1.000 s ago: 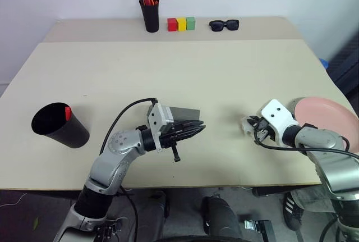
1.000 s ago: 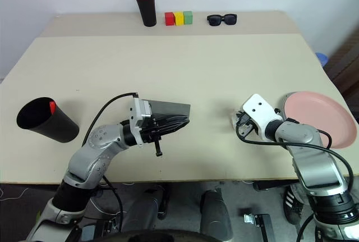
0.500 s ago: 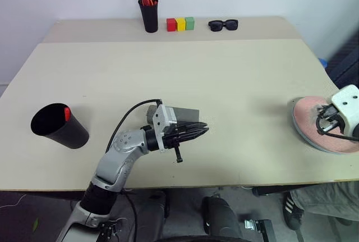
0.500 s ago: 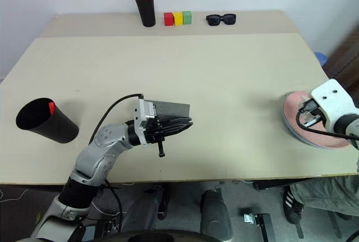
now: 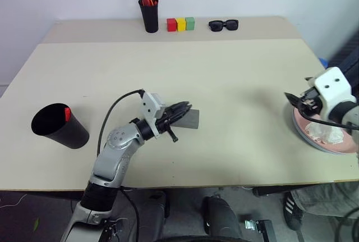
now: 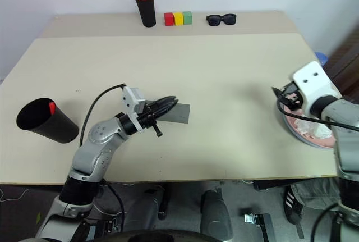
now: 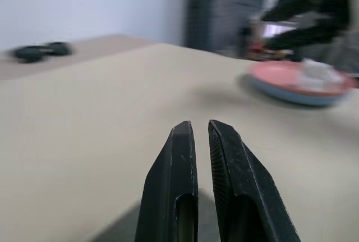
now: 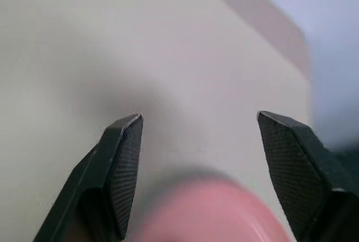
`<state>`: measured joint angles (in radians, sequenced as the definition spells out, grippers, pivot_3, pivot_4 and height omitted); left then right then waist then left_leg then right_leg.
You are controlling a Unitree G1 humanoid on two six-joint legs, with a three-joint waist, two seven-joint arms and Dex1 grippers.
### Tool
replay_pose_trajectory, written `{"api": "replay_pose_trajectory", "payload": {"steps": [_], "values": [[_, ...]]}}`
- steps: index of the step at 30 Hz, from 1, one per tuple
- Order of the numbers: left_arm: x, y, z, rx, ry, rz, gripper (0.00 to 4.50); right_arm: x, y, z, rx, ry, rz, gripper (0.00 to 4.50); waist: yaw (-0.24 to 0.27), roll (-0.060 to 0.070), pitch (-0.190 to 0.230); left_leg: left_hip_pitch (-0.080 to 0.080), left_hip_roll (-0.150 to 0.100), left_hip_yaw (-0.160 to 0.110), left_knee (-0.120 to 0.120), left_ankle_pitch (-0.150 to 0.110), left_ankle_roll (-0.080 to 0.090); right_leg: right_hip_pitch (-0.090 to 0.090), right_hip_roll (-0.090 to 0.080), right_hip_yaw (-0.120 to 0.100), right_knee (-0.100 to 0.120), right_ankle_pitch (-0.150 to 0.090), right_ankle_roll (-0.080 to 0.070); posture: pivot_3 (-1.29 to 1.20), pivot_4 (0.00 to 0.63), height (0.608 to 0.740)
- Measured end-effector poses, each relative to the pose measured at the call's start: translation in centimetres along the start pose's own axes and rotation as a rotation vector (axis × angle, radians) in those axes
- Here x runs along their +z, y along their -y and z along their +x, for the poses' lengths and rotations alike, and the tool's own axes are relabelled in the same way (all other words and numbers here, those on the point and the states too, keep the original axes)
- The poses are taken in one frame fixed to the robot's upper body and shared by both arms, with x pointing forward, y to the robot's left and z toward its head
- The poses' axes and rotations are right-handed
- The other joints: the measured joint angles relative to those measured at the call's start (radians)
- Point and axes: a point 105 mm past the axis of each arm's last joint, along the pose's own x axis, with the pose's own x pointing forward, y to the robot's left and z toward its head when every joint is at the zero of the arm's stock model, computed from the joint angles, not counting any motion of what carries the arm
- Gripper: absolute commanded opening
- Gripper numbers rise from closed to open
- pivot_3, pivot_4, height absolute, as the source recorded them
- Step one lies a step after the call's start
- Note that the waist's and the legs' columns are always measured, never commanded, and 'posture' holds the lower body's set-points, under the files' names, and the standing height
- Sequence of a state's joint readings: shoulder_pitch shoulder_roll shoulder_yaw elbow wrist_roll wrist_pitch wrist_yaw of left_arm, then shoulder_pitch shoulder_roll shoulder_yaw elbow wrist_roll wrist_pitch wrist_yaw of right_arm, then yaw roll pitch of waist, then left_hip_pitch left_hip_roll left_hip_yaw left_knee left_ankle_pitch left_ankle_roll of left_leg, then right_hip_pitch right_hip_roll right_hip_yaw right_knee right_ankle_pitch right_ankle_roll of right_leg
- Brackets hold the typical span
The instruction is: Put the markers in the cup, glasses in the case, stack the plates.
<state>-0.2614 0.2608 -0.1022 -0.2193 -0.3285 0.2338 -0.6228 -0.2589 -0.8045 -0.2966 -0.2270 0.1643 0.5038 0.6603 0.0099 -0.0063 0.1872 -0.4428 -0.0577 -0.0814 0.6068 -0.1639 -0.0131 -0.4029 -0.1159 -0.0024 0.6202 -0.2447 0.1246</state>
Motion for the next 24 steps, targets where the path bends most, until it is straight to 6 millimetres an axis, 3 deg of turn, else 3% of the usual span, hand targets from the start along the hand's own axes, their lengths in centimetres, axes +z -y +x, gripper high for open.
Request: {"api": "replay_pose_trajectory", "payload": {"steps": [4, 8, 14, 24], "values": [[0.9, -2.1, -2.0, 0.179, -0.010, 0.081, 0.40, 1.4, -4.9, 2.1, 0.216, 0.123, 0.072, 3.33, 0.001, 0.000, 0.000, 0.000, 0.000, 0.000, 0.000, 0.000, 0.000, 0.000, 0.000, 0.000, 0.000, 0.000, 0.000, 0.00, 0.150, 0.740], [0.1, -3.6, -4.7, 0.330, -0.083, 0.145, 0.40, 2.2, -7.7, 3.2, 0.372, 0.170, 0.122, 3.33, 0.005, 0.000, 0.000, 0.000, -0.001, 0.000, 0.000, 0.000, 0.000, 0.000, 0.000, 0.000, 0.000, 0.000, 0.000, 0.00, 0.150, 0.740], [0.4, -4.3, -5.7, 0.433, -0.112, 0.189, 0.40, 2.2, -9.1, 4.9, 0.484, 0.181, 0.166, 3.33, 0.004, 0.000, 0.000, 0.000, -0.001, 0.000, 0.000, 0.000, 0.000, 0.000, 0.000, 0.000, 0.000, 0.000, 0.000, 0.00, 0.150, 0.740], [0.2, -4.6, -5.9, 0.473, -0.139, 0.182, 0.40, 1.1, -9.5, 6.3, 0.415, 0.173, 0.154, 3.33, 0.003, 0.000, 0.000, 0.000, -0.001, 0.000, -0.001, 0.000, 0.000, -0.001, 0.000, 0.000, 0.000, 0.000, 0.000, 0.00, 0.150, 0.740]]}}
